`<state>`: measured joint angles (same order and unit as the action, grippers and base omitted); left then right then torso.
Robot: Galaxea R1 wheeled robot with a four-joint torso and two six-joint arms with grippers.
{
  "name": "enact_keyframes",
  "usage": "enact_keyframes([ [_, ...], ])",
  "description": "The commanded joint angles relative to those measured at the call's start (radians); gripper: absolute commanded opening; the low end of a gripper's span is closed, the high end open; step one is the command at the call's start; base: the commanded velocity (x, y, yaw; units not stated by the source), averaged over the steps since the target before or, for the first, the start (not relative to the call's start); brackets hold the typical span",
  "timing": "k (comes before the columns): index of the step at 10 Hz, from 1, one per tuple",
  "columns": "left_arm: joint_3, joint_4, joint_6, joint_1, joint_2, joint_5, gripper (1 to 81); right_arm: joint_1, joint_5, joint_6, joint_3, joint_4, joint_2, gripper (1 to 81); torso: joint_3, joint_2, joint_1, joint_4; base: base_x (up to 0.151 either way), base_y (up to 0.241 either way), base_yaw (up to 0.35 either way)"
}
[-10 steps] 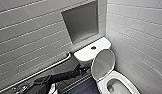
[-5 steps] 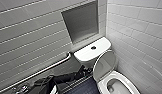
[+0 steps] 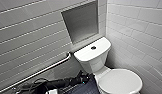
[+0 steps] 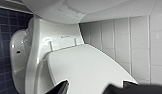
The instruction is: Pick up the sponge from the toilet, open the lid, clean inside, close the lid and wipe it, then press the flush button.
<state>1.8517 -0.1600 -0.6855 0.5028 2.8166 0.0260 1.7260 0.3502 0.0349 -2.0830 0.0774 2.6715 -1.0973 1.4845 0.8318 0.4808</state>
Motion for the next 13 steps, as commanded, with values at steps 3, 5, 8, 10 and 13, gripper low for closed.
enact_keyframes([
  [3,-0.365,0.320,0.004,0.139,-0.431,0.160,81.1,0.018,-0.048,0.000,0.120,-0.025,-0.063,1.0,0.000,0.000,0.000,0.000,0.000,0.000,0.000],
  [5,-0.472,0.456,0.006,0.289,-0.570,0.222,81.1,0.022,-0.016,0.002,0.279,-0.025,-0.172,1.0,0.000,0.000,0.000,0.000,0.000,0.000,0.000],
  [8,-0.467,0.640,0.011,0.524,-0.604,0.227,81.1,0.030,0.102,0.007,0.507,-0.002,-0.371,1.0,0.000,0.000,0.000,0.000,0.000,0.000,0.000],
  [10,-0.437,0.704,0.011,0.612,-0.580,0.226,81.1,0.012,0.194,0.008,0.618,0.005,-0.496,1.0,0.000,0.000,0.000,0.000,0.000,0.000,0.000],
  [13,-0.346,0.717,0.014,0.679,-0.522,0.218,81.1,-0.090,0.242,0.008,0.770,0.085,-0.661,1.0,0.000,0.000,0.000,0.000,0.000,0.000,0.000],
])
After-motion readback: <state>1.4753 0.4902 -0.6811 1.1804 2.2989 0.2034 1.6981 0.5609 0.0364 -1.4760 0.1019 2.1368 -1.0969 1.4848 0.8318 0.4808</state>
